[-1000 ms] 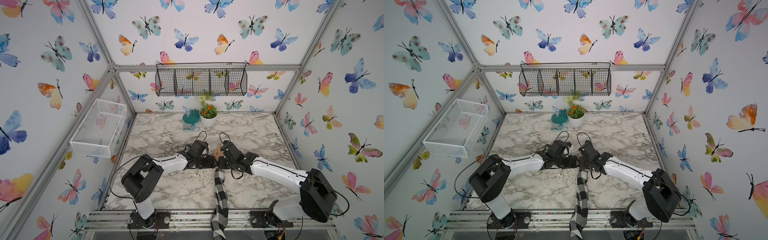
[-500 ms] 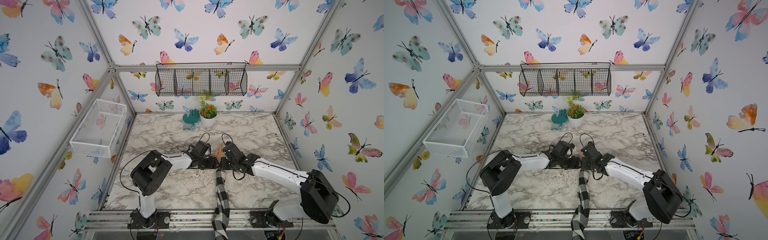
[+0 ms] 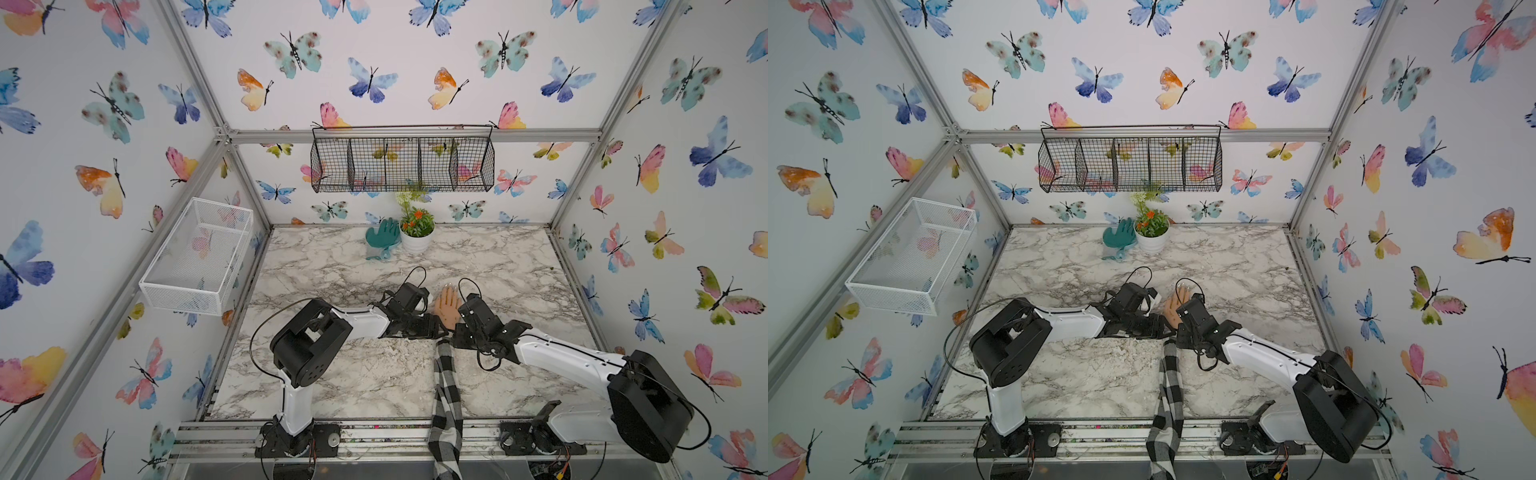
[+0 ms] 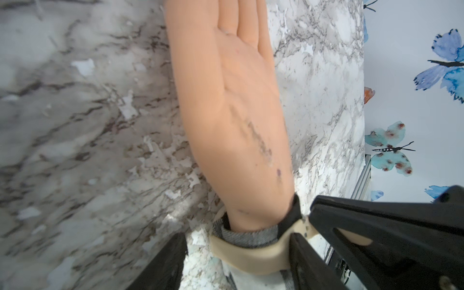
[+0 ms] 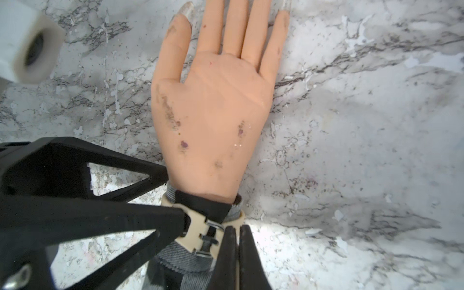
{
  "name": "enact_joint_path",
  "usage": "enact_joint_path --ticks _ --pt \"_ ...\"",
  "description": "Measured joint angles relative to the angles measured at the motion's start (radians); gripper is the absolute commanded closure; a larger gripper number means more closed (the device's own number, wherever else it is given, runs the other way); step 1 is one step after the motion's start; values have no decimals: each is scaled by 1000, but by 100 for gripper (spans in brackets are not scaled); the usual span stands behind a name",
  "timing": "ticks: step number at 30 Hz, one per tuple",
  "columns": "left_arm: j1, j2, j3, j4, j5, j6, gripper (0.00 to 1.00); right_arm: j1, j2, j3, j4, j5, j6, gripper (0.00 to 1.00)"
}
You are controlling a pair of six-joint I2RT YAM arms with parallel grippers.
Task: Take off the watch
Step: Untie the watch from the hand.
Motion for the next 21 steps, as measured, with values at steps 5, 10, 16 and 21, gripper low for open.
enact_joint_path --ticks 5,10,16,21 --pt "-7 11 4 16 4 0 36 -10 21 -46 73 -23 10 98" --pt "-7 16 4 21 5 3 36 -16 58 -73 151 -63 10 98" --pt "-7 20 1 34 5 8 36 -19 56 -117 243 -120 8 98" --pt "-7 18 -9 47 5 16 34 -23 -6 -183 324 -182 21 98"
